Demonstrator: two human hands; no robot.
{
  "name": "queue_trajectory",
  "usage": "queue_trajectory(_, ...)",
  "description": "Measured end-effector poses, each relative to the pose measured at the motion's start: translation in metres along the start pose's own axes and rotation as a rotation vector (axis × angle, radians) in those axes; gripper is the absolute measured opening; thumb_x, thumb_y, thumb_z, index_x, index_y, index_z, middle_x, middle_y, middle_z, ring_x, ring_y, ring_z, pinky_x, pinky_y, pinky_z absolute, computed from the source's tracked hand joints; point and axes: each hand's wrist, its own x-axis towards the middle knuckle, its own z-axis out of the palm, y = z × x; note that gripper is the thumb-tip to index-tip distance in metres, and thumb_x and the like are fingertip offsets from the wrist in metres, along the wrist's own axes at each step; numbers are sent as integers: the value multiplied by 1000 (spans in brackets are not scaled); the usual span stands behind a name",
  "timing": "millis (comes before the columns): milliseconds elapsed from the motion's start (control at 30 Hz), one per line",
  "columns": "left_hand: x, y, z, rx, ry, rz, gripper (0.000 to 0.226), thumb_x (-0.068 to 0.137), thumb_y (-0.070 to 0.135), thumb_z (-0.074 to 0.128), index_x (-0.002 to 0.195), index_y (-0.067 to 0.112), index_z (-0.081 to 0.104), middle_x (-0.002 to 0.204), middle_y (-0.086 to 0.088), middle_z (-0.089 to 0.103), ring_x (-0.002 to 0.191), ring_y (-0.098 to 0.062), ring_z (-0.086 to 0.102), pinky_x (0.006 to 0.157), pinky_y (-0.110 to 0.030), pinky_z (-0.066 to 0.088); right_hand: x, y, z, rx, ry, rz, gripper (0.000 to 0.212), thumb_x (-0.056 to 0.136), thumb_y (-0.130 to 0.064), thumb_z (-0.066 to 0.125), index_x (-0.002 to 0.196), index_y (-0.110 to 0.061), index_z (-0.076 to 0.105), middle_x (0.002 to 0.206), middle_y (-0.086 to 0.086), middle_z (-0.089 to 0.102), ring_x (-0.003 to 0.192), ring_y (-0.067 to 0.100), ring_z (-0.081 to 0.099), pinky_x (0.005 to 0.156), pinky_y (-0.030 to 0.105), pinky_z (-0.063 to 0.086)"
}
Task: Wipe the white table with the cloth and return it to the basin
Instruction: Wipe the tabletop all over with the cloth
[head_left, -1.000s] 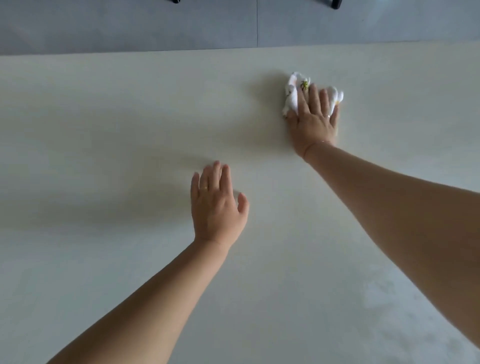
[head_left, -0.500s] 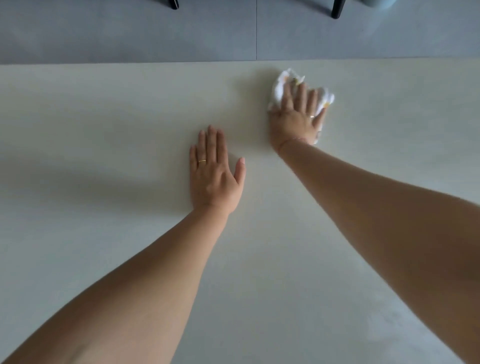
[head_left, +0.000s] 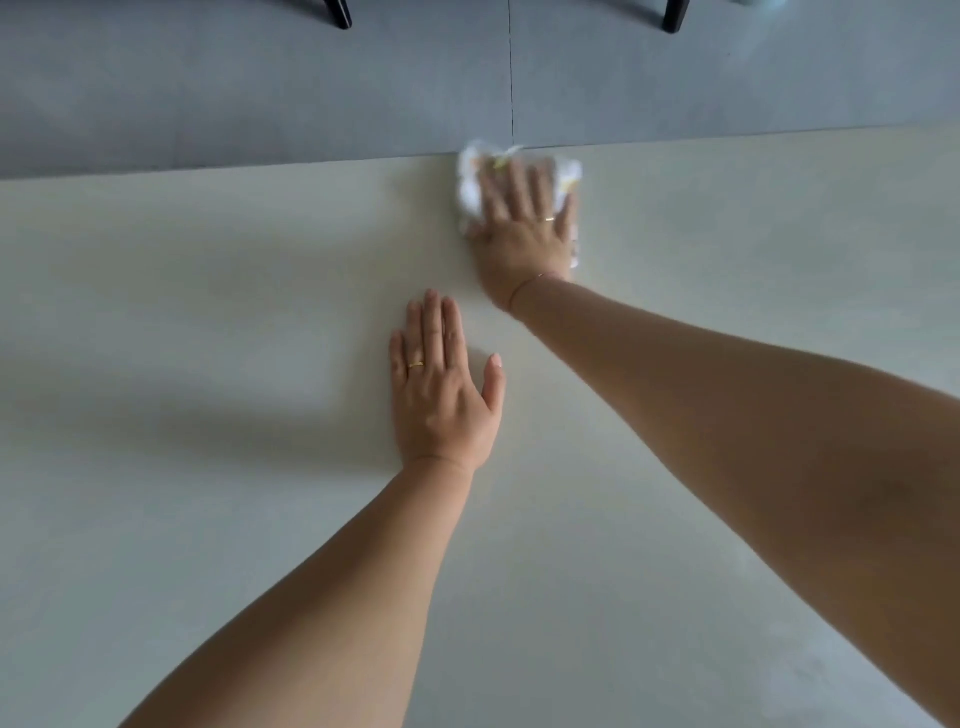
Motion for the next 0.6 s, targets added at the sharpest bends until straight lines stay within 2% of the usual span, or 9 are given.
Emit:
queue_trajectory(67, 0, 0, 0, 4, -2, -8, 70, 91, 46, 27, 149, 6, 25, 158, -10, 19, 146, -26, 16, 119, -42, 11, -4, -3, 0, -69, -58, -293, 56, 100, -45, 25, 151, -33, 7, 161, -5, 1, 148, 22, -4, 116, 46, -6)
queue_trajectory(133, 0, 0, -1, 9, -5, -10, 70, 90, 46, 27, 148, 6, 25, 158, -10, 19, 146, -26, 16, 119, -42, 11, 10, 18, -10, -112, -72, -414, 56, 100, -45, 28, 151, -33, 9, 161, -5, 5, 148, 20, 1, 117, 45, -2)
queue_trajectory(200, 0, 0, -1, 14, -6, -2, 70, 90, 46, 28, 148, 6, 25, 158, -10, 19, 146, -26, 16, 119, -41, 10, 27, 49, -19, -83, -27, -263, 58, 100, -46, 29, 152, -30, 8, 161, -4, 6, 148, 19, 0, 116, 45, -2)
queue_trajectory(267, 1, 0, -1, 18, -9, 2, 71, 90, 46, 28, 149, 6, 24, 158, -10, 18, 146, -26, 15, 119, -41, 9, 39, 78, -28, -25, 23, 46, 59, 99, -45, 26, 152, -31, 4, 161, -3, 3, 148, 20, -4, 117, 46, -6)
queue_trajectory(367, 2, -1, 0, 22, -5, 1, 71, 90, 46, 27, 149, 6, 24, 158, -10, 18, 146, -26, 15, 119, -41, 9, 37, 68, -24, 34, 77, 329, 60, 99, -44, 24, 152, -30, 2, 161, -1, -2, 147, 23, -7, 116, 48, -8)
queue_trajectory(433, 1, -1, -1, 19, -8, -1, 71, 90, 46, 27, 148, 6, 25, 158, -10, 18, 146, -27, 16, 119, -41, 9, 21, 40, -14, 51, 73, 217, 59, 99, -43, 26, 152, -30, 3, 161, 0, -2, 147, 26, -7, 115, 49, -9)
queue_trajectory(500, 1, 0, -1, 22, -7, -1, 71, 90, 46, 27, 148, 6, 25, 158, -10, 20, 146, -26, 16, 119, -41, 10, 0, 24, -6, -12, 33, -79, 57, 100, -42, 27, 152, -31, 6, 161, -2, 1, 148, 24, -4, 116, 47, -6)
queue_trajectory(567, 1, -1, -1, 27, -11, 1, 71, 90, 46, 26, 148, 6, 25, 158, -10, 20, 146, -26, 15, 119, -42, 10, -5, 40, -10, -84, -16, -298, 54, 101, -43, 27, 151, -33, 9, 161, -5, 4, 148, 20, 0, 118, 44, -2)
queue_trajectory(600, 2, -1, -1, 28, -11, 4, 71, 90, 46, 26, 148, 6, 25, 158, -11, 20, 146, -26, 15, 119, -42, 10, -1, 56, -15, -99, -17, -326, 54, 101, -43, 28, 151, -33, 10, 161, -5, 5, 148, 19, 1, 118, 42, -1)
